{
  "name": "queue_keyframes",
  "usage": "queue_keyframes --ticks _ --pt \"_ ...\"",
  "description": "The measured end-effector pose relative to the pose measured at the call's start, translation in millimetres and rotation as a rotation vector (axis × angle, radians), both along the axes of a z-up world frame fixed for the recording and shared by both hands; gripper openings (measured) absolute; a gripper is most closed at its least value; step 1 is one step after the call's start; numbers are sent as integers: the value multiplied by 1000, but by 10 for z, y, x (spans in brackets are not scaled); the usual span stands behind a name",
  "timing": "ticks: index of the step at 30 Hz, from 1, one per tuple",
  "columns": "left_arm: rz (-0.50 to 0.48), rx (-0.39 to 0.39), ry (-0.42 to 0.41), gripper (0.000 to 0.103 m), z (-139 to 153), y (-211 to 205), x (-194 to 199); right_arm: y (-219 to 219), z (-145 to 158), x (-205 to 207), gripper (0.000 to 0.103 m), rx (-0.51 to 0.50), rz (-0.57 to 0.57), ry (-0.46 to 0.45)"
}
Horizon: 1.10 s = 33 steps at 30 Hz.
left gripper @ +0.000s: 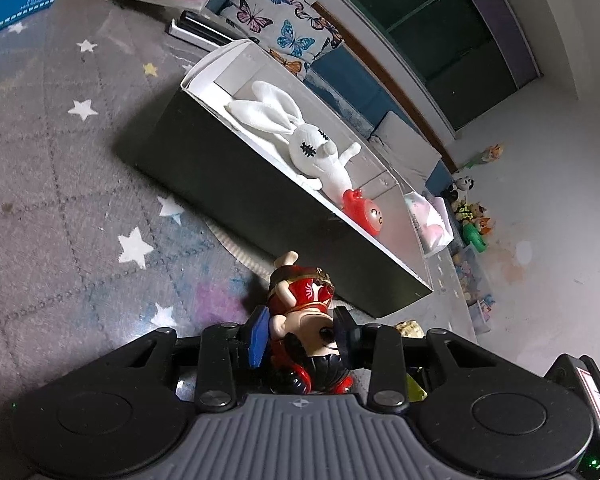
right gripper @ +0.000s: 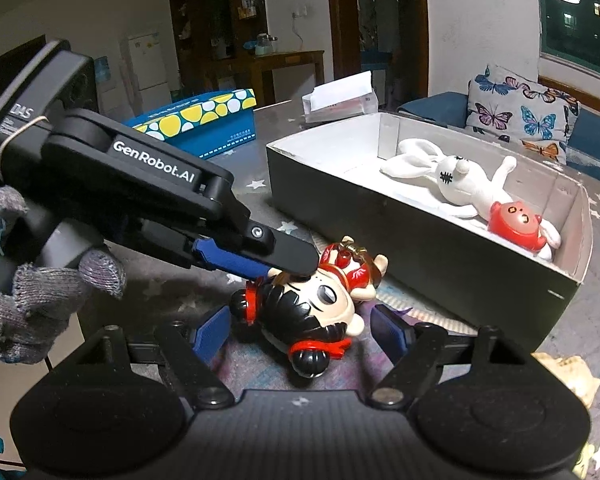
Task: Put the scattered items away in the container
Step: 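Lift the red-hatted doll with the left gripper and carry it over the box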
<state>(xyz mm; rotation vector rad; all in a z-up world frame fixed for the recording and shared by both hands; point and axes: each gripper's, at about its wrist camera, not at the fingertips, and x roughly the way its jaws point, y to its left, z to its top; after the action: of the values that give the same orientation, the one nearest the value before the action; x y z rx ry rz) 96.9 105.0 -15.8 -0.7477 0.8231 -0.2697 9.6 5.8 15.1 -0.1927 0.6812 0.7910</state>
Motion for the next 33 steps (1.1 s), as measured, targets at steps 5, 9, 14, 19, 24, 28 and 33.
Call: queue_keyframes --ticks 5,9,14,19,24,28,33 --pt "3 -2 4 37 5 23 21 -42 28 -7 78 -5 5 -8" --pt "1 -5 5 38 1 29 30 -101 40 1 77 -9 -5 -10" --pt "2 -13 11 39 -9 25 64 -101 3 64 72 1 -17 12" --pt "-5 -15 14 40 -24 27 96 -66 -27 87 65 27 -4 37" --pt "-11 -14 15 41 -23 30 105 -51 -74 88 61 19 6 52" --pt "-16 -5 21 43 -33 17 125 -41 -99 99 57 32 6 68" --pt "-24 4 17 43 -36 -14 120 -19 -105 83 56 29 -2 65"
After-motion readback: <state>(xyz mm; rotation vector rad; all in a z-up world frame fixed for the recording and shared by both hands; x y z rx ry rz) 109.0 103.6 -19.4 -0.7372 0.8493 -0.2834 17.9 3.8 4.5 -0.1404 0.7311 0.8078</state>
